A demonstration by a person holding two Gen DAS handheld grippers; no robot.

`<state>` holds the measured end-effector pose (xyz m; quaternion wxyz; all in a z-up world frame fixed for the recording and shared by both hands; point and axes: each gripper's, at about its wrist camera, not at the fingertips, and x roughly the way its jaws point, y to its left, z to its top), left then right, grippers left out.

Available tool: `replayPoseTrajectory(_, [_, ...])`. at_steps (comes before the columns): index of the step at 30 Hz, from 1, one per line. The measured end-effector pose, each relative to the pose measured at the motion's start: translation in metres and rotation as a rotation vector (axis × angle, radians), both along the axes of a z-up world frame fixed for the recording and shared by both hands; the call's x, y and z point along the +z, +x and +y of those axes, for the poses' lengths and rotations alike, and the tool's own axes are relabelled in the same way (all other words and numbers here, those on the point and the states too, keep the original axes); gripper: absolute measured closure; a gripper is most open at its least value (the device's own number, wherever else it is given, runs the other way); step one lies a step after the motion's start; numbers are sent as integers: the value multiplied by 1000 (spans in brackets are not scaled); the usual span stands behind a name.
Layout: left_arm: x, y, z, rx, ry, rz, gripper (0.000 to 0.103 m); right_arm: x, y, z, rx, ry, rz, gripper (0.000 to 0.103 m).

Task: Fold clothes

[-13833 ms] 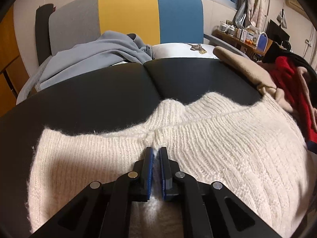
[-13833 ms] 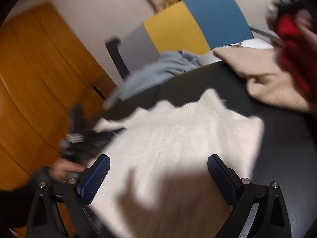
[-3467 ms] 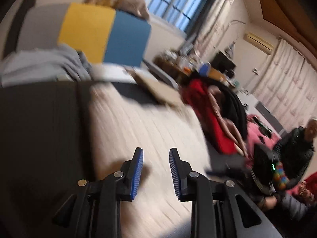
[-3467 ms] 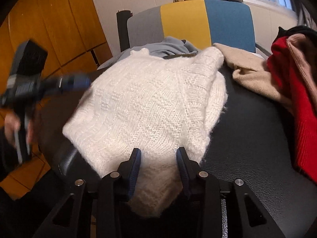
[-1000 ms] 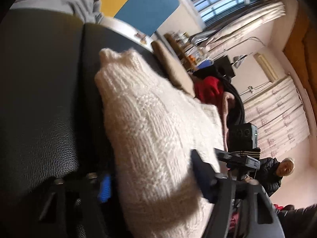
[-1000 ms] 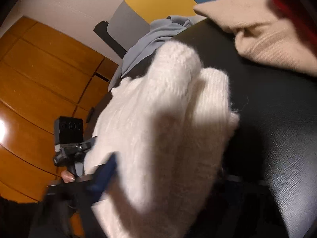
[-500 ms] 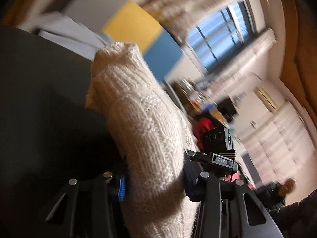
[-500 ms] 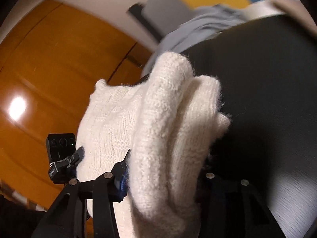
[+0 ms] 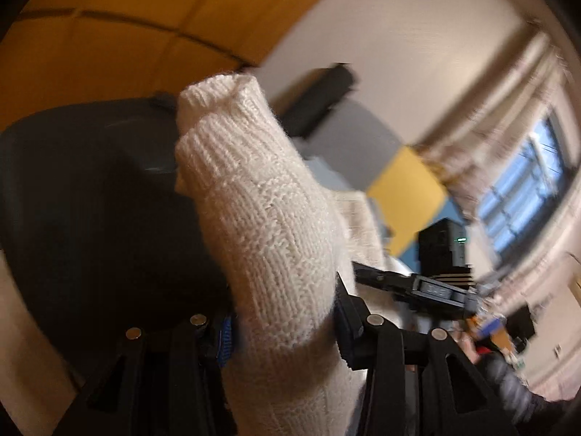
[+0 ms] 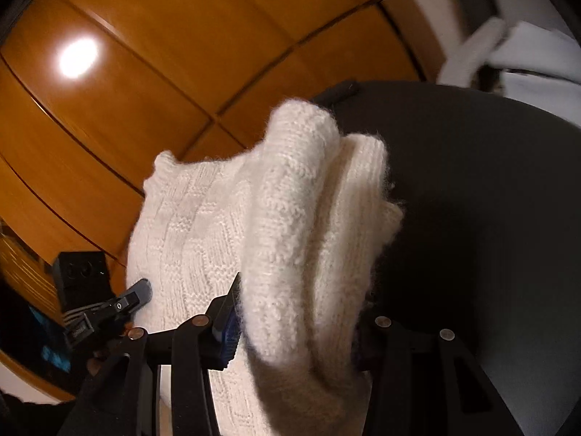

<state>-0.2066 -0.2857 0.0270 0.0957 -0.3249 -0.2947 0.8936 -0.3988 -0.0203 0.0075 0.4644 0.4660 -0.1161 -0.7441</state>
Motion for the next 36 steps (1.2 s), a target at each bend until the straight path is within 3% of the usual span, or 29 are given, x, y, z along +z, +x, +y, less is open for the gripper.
replayPoseTrajectory(3, [-34, -16, -21, 81, -30, -83, 59, -24, -17, -41, -16, 101, -1, 56])
replayPoseTrajectory(5, [-55, -19, -34, 115, 22, -119, 58, -43, -25, -53, -36, 129, -14, 53])
replayPoseTrajectory(6, [-57, -19, -34, 122, 25, -118, 57, -45, -30, -53, -47, 116, -19, 46])
replayPoseTrajectory(7, [-60, -19, -35, 129, 28, -117, 57, -47, -33, -53, -57, 103, -23, 31])
replayPoseTrajectory(10, [-57, -21, -31, 133, 16, -134, 53, -46, -29, -47, -64, 115, -28, 24])
replayPoseTrajectory(12, [-50, -19, -24, 145, 14, -155, 52, -28, -32, -38, -80, 140, 44, 24])
replayPoseTrajectory(14, [-39, -11, -27, 185, 10, -165, 52, 2, -19, -30, -77, 167, 201, 25])
replayPoseTrajectory(18, [-4, 9, -24, 256, -98, -29, 56, 50, 23, -33, 66, 146, 397, 31])
replayPoseTrajectory(21, [12, -1, 0, 192, -152, 40, 56, 48, 54, -63, 199, 219, 459, 37])
replayPoseTrajectory(23, [6, -15, 12, 153, -190, 2, 56, 31, 61, -75, 241, 288, 446, 38])
replayPoseTrajectory(26, [-26, -33, 32, 108, -227, -141, 58, -8, 62, -82, 241, 388, 374, 38])
replayPoseTrajectory(27, [-33, -30, 36, 117, -257, -138, 59, -22, 62, -83, 235, 417, 349, 36])
replayPoseTrajectory(32, [-41, -37, 46, 175, -338, -126, 58, -33, 60, -67, 145, 320, 348, 35])
replayPoseTrajectory(36, [-32, -36, 49, 210, -394, -154, 57, -21, 62, -76, 75, 329, 366, 34])
